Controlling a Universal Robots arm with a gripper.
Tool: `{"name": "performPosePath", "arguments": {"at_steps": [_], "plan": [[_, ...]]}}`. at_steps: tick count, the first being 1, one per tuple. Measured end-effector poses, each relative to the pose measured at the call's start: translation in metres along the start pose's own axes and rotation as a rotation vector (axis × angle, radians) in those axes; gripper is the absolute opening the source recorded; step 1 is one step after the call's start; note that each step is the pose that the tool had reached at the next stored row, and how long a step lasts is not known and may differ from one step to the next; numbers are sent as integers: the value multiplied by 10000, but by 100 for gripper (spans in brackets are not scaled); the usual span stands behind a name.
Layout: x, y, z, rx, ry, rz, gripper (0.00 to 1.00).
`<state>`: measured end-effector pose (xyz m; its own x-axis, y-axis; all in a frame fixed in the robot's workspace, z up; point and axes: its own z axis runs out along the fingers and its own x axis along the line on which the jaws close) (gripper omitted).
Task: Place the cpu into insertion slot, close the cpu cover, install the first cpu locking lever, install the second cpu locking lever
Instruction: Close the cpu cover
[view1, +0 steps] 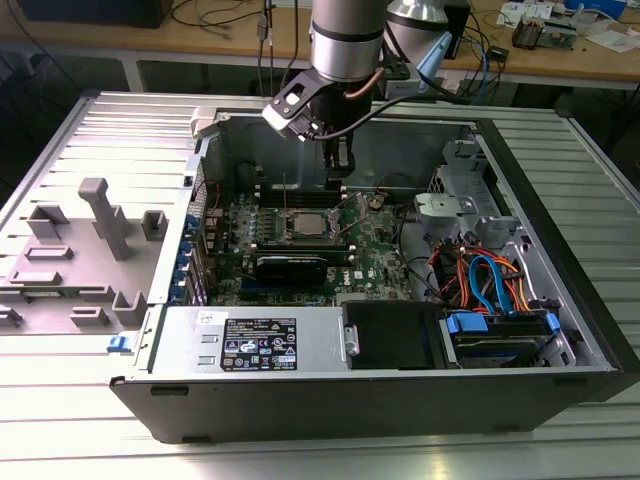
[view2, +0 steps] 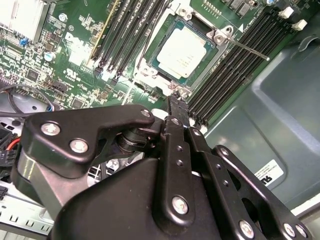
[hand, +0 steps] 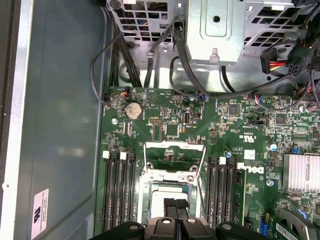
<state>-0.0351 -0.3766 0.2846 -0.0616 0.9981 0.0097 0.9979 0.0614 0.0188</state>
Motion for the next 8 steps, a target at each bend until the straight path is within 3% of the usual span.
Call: {"name": "performPosePath", "arguments": {"at_steps": [8], "plan": [[-1, 24, 0, 0, 0, 0, 11]]}}
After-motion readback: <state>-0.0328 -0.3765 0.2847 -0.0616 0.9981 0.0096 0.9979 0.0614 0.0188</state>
